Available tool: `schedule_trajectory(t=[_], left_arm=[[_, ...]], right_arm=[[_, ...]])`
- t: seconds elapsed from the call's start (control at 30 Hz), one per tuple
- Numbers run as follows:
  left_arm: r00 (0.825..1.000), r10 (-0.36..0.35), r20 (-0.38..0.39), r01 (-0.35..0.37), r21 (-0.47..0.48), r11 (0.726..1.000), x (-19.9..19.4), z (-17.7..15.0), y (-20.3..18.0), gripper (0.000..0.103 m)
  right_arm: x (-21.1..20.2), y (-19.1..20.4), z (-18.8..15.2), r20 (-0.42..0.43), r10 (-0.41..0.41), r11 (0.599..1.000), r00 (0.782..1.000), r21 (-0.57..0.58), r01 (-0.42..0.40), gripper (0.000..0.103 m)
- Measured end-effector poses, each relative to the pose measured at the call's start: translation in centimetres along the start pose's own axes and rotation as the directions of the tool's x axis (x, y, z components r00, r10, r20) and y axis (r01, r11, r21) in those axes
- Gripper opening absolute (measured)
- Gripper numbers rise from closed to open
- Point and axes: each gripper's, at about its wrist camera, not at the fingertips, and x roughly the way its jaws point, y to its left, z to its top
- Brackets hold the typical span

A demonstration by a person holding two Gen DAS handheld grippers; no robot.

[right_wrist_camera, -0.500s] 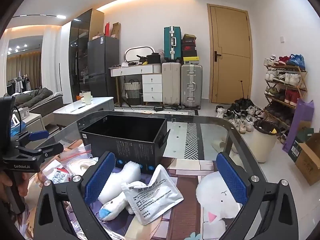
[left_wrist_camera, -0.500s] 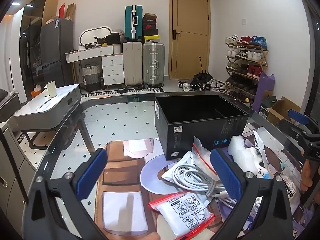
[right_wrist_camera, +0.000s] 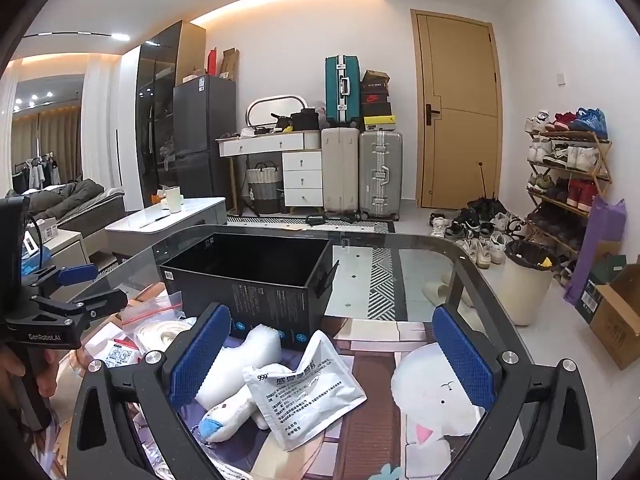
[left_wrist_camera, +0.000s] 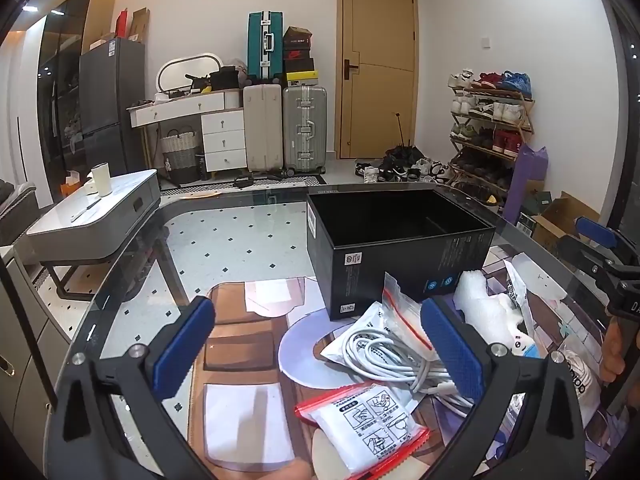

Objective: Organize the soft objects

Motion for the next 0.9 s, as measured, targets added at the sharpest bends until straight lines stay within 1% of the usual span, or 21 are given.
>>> schedule_trajectory(t=[0.03, 0.07, 0.27, 0.9], left_arm=[[1.0, -0.001, 0.0, 0.001, -0.002, 1.0, 0.0, 0.1, 0.0, 0.103], [1.0, -0.005, 0.006, 0.005, -0.012, 1.0, 0.0, -0.5, 0.7, 0.103], [1.0, -0.006, 0.004, 0.006, -0.021, 1.0, 0.1, -0.7, 1.0, 0.103], [1.0, -0.005, 0.006, 0.005, -0.016, 1.0, 0.1, -0.5, 0.9, 0.103]], right_arm=[[0.1, 0.0, 0.0, -0.001, 0.0, 1.0, 1.0, 0.001, 0.0, 0.103], [0.0, -0.1, 0.0, 0.002, 0.002, 1.0, 1.0, 0.002, -0.002, 0.103], [0.0, 0.0, -0.1, 0.0, 0.006, 1.0, 1.0, -0.008, -0.006, 0.103], [0.3, 0.0, -0.1, -0.004, 0.006, 1.0, 1.0, -0.007, -0.006, 0.103]])
